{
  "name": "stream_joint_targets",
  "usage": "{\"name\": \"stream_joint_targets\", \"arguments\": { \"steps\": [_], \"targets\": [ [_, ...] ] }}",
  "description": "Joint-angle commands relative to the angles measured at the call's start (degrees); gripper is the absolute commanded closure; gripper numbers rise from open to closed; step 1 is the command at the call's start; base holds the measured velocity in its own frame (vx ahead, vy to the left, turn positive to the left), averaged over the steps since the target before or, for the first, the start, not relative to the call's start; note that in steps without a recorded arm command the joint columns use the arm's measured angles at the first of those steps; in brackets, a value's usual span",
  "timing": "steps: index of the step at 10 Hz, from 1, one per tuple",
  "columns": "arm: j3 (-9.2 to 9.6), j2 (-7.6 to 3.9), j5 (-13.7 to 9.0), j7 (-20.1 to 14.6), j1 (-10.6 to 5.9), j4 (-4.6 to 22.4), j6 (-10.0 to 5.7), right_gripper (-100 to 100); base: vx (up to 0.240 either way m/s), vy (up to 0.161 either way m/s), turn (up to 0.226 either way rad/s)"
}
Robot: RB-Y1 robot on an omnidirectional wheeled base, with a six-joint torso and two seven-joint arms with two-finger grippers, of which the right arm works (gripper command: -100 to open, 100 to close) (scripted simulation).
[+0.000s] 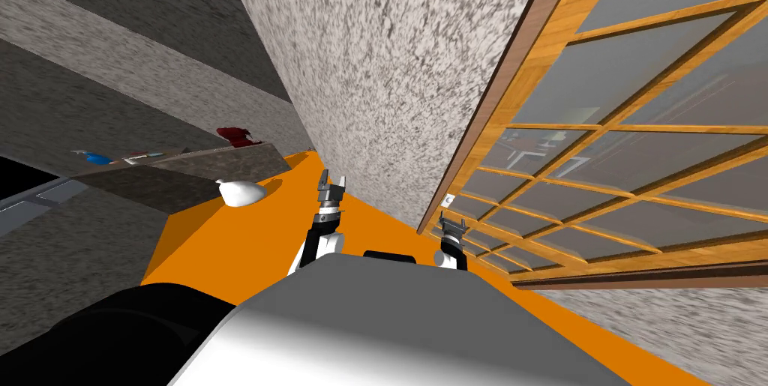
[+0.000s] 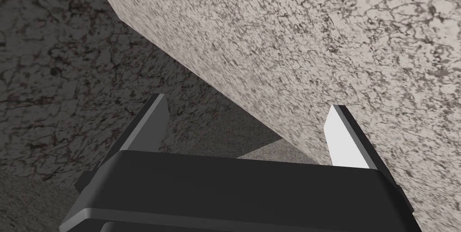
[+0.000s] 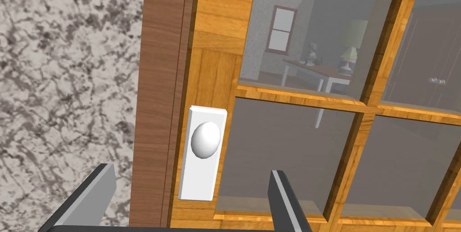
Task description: Pull the door open
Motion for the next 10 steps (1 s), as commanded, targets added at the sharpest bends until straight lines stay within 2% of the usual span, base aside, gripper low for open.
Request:
{"name": "stream_joint_targets", "arguments": {
  "steps": [1, 10],
  "targets": [
    [0.11, -0.11, -1.4, -1.7, -0.59, 1.8, -0.47, -100, -0.025, -0.096, 0.177],
    [1.13, -0.73, -7.9, -10.1, -3.87, 12.6, -4.24, -100, -0.027, -0.078, 0.186]
  ]
}}
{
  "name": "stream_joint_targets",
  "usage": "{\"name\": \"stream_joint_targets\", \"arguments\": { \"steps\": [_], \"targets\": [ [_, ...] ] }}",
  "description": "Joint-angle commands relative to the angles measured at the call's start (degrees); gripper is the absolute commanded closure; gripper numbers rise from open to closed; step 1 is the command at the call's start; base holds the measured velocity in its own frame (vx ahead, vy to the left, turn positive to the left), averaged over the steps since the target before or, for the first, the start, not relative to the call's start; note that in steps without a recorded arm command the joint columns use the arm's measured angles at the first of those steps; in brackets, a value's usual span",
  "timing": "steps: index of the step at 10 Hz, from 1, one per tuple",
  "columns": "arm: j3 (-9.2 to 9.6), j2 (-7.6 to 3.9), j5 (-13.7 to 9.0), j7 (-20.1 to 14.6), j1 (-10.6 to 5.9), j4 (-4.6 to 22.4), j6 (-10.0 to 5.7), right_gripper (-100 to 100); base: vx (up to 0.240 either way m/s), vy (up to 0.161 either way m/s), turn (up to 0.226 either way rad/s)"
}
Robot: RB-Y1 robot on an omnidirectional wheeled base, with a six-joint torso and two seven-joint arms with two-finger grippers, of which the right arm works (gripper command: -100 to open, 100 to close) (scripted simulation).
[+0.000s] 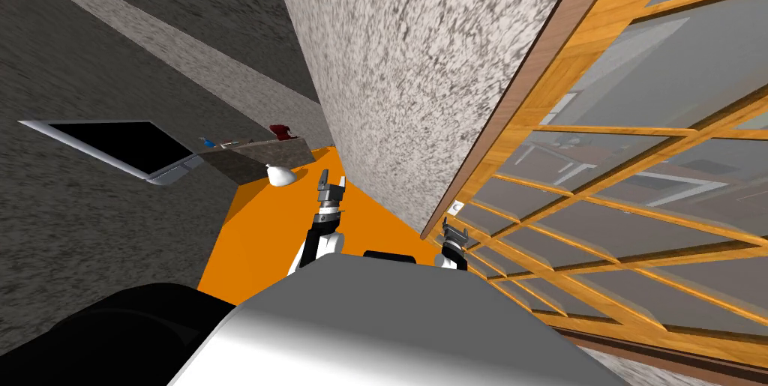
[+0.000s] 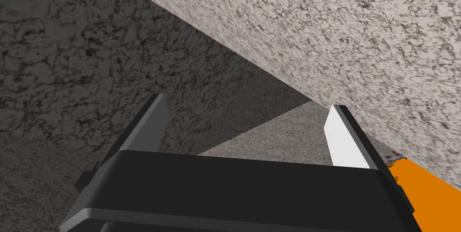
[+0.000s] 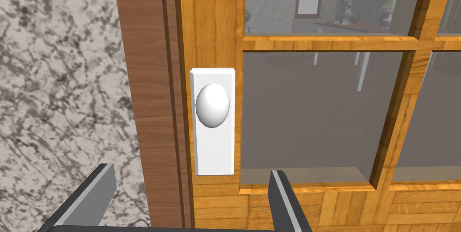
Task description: Pull the door open
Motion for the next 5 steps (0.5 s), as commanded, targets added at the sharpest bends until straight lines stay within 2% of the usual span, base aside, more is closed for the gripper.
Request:
{"name": "stream_joint_targets", "arguments": {
  "steps": [1, 2, 3, 5],
  "targets": [
    [0.14, -0.07, -1.4, -1.6, -0.54, 1.8, -0.58, -100, -0.035, -0.083, 0.221],
    [0.08, -0.17, -0.8, -1.0, -0.32, 1.1, -0.31, -100, -0.015, -0.039, 0.039],
    [0.33, -1.45, -1.0, -3.0, 0.31, 1.7, -0.70, -100, 0.079, -0.012, 0.003],
    [0.72, -3.41, -1.1, -5.7, 1.35, 2.6, -1.22, -100, 0.167, -0.001, 0.018]
  ]
}}
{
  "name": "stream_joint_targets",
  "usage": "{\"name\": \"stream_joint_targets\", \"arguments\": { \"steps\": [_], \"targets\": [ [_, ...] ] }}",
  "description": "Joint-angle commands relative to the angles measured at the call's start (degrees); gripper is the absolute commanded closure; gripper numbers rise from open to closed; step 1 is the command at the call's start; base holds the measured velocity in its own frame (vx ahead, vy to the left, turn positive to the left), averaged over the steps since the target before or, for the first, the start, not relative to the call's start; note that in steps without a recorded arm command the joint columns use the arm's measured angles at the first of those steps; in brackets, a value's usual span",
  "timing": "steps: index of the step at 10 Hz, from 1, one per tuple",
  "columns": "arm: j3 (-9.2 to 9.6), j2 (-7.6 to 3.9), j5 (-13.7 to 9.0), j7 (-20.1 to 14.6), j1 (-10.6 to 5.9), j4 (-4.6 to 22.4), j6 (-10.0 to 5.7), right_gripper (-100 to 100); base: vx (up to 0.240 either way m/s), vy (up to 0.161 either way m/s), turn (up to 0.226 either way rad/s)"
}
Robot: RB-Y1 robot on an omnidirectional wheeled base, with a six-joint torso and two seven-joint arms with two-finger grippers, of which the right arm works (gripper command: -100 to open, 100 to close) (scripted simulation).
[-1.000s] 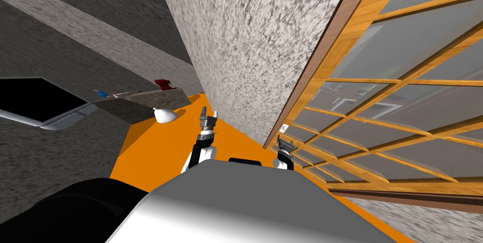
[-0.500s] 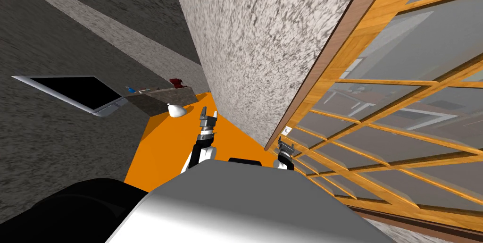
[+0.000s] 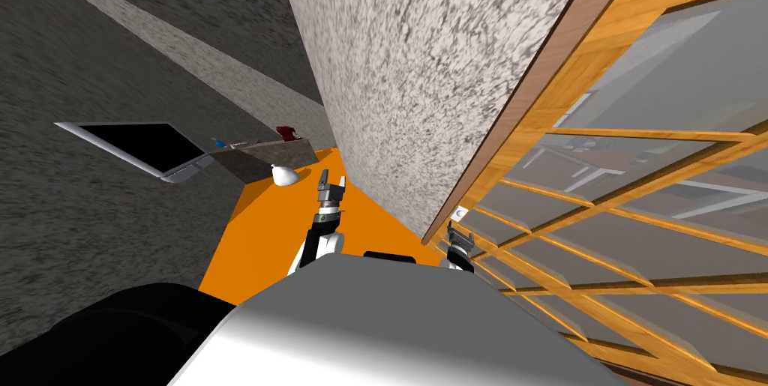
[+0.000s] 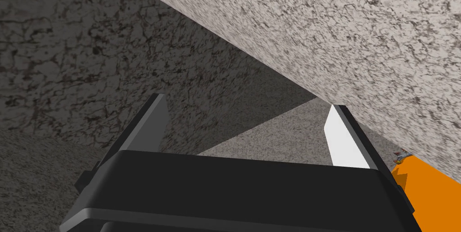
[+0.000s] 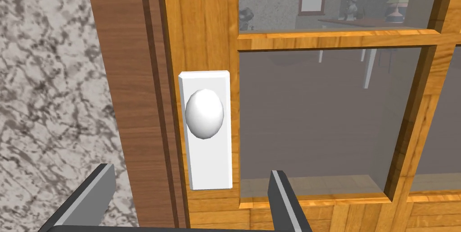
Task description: Pull the door open
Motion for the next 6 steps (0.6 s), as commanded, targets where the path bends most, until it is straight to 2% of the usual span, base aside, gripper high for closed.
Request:
{"name": "stream_joint_targets", "arguments": {
  "steps": [1, 2, 4, 6],
  "targets": [
    [0.21, -1.40, -0.1, -1.8, 1.29, -0.4, -0.05, -100, 0.177, 0.004, 0.009],
    [0.33, -2.00, -0.1, -2.6, 1.60, -0.1, -0.21, -100, 0.148, 0.003, 0.006],
    [0.83, -4.52, -0.2, -6.1, 2.94, 1.0, -0.88, -100, 0.159, 0.011, 0.016],
    [1.08, -5.77, -0.2, -7.9, 3.61, 1.5, -1.21, -100, 0.141, 0.004, 0.008]
  ]
}}
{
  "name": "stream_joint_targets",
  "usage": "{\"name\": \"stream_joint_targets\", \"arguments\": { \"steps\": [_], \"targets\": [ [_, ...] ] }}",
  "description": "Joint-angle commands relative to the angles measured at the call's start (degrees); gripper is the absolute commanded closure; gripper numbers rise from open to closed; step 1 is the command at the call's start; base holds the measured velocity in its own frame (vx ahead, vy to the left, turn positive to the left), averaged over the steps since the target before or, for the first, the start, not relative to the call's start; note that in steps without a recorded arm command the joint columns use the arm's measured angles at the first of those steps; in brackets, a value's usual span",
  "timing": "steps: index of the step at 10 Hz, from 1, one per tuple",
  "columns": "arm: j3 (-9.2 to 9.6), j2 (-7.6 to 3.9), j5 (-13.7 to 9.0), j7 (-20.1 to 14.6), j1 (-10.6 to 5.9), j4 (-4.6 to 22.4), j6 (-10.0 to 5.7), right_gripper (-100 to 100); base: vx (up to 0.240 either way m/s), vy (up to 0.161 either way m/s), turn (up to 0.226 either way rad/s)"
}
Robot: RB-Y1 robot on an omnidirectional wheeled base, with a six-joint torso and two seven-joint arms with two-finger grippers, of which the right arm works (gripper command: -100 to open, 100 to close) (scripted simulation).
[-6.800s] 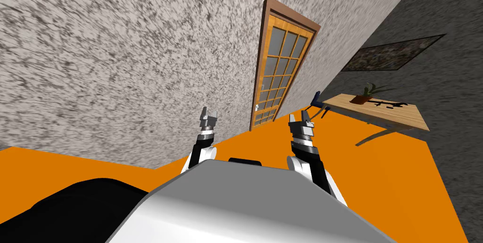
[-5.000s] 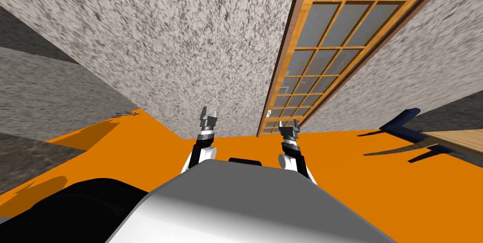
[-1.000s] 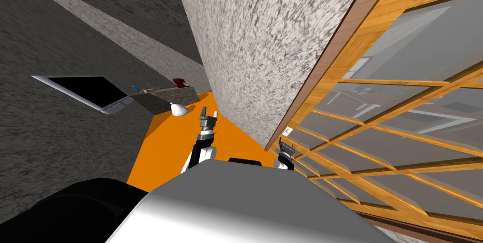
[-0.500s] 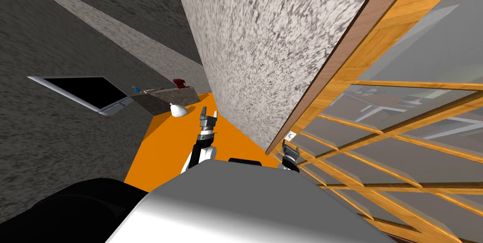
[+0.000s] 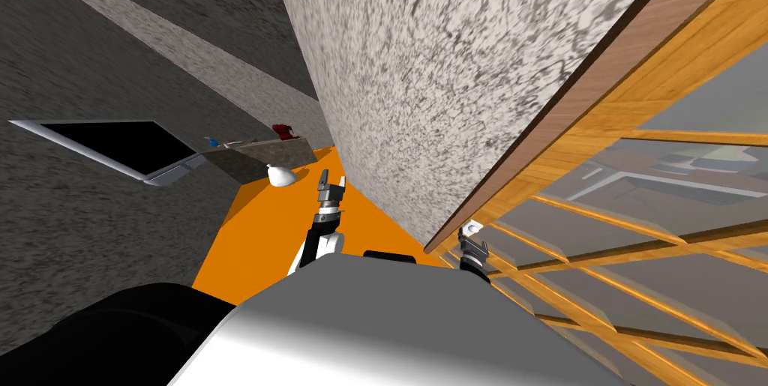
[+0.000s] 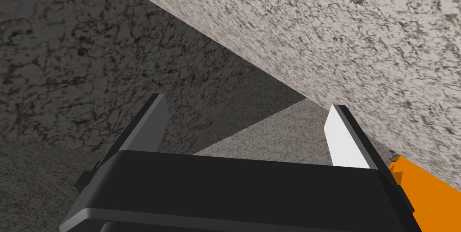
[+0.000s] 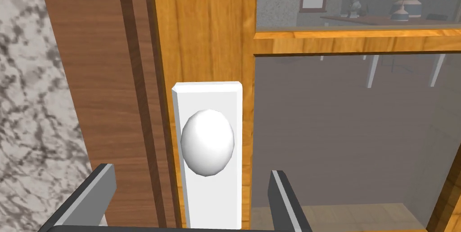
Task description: Pull the door open
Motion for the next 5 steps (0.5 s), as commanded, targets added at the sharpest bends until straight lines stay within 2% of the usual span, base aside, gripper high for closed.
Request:
{"name": "stream_joint_targets", "arguments": {
  "steps": [1, 2, 5],
  "targets": [
    [0.18, -1.68, -0.2, -2.0, 1.42, -0.4, -0.07, -100, 0.128, -0.005, 0.012],
    [0.40, -2.75, -0.2, -3.5, 1.99, 0.1, -0.36, -100, 0.175, -0.014, 0.018],
    [0.77, -4.63, -0.3, -6.1, 2.99, 0.9, -0.86, -100, 0.119, 0.000, 0.000]
  ]
}}
